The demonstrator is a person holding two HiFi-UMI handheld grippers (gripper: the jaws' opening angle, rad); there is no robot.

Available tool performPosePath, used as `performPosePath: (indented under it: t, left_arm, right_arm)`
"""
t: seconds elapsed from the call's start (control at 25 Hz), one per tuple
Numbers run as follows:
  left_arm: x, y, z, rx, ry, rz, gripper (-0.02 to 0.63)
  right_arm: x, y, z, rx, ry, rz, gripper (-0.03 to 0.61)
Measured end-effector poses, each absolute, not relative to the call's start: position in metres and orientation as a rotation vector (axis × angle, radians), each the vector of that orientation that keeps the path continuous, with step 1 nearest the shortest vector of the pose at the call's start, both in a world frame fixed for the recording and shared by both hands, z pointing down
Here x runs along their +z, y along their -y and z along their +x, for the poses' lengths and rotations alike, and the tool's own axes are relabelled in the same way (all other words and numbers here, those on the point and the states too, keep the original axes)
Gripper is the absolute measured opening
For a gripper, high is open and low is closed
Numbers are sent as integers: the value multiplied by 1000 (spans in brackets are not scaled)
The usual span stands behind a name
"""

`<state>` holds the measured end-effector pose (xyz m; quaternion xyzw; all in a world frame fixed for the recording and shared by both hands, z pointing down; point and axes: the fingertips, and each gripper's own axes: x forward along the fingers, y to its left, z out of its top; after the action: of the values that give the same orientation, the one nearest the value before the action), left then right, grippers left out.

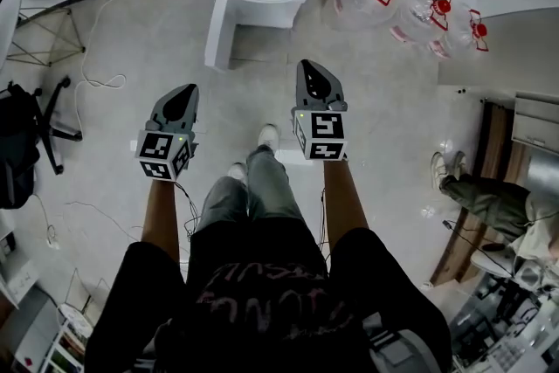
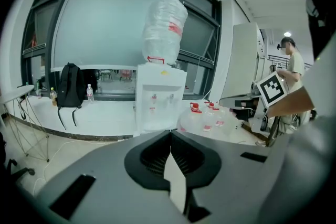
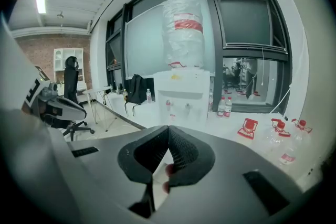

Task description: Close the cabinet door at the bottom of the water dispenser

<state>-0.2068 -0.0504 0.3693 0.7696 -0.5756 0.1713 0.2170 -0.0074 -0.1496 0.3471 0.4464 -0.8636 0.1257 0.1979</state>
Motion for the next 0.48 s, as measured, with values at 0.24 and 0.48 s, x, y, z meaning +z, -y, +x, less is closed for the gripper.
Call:
performPosePath:
  t: [0.24,0.48]
  left_arm:
    - [420,60,-219,451,1616,2118,14]
    - [470,72,-233,421,1649,2130,14]
  right_arm:
    - [398,156,-14,361,2417,1251,13]
    - [452,162,-27,348,2433,1237,13]
